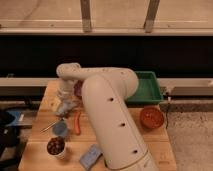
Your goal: Place towel in table surface
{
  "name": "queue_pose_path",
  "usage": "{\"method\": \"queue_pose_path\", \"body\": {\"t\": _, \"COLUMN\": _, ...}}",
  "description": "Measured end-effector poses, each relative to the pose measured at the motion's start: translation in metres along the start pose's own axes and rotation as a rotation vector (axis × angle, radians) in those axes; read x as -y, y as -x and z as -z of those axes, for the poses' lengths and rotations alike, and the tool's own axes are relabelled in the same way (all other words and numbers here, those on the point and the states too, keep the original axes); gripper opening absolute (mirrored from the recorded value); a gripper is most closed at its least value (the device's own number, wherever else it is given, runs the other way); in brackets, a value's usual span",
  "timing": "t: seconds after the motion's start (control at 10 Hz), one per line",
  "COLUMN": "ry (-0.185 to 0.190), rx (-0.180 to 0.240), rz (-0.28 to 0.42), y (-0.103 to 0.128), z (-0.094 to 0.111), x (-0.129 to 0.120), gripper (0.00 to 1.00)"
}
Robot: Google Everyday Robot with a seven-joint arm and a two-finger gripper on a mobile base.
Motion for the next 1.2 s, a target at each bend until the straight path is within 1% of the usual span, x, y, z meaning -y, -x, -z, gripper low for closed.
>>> {"method": "queue_pose_path", "body": {"t": 0.2, "ry": 0.014, "rx": 0.015, "rz": -0.006, "y": -0.001, "z": -0.003, "x": 0.002, "gripper": 0.80}}
{"method": "queue_pose_path", "body": {"t": 0.4, "ry": 0.000, "rx": 0.023, "rz": -0.006, "y": 0.000, "z": 0.002, "x": 0.004, "gripper": 0.80}}
{"method": "queue_pose_path", "body": {"t": 0.5, "ry": -0.014, "rx": 0.018, "rz": -0.004, "y": 0.002, "z": 0.003, "x": 0.003, "gripper": 0.79}}
{"method": "queue_pose_path", "body": {"t": 0.6, "ry": -0.037, "rx": 0.010, "rz": 0.001, "y": 0.004, "z": 0.003, "x": 0.002, "gripper": 0.71}}
{"method": "queue_pose_path", "body": {"t": 0.7, "ry": -0.046, "rx": 0.003, "rz": 0.007, "y": 0.006, "z": 0.001, "x": -0.001, "gripper": 0.63}}
{"method": "queue_pose_path", "body": {"t": 0.8, "ry": -0.056, "rx": -0.002, "rz": 0.008, "y": 0.007, "z": 0.000, "x": 0.000, "gripper": 0.53}}
{"method": "queue_pose_path", "body": {"t": 1.0, "ry": -0.065, "rx": -0.019, "rz": 0.010, "y": 0.004, "z": -0.004, "x": 0.000, "gripper": 0.30}}
{"method": "queue_pose_path", "body": {"t": 1.1, "ry": -0.066, "rx": -0.024, "rz": 0.012, "y": 0.002, "z": -0.006, "x": -0.002, "gripper": 0.22}}
{"method": "queue_pose_path", "body": {"t": 1.2, "ry": -0.067, "rx": -0.026, "rz": 0.013, "y": 0.000, "z": -0.008, "x": -0.002, "gripper": 0.10}}
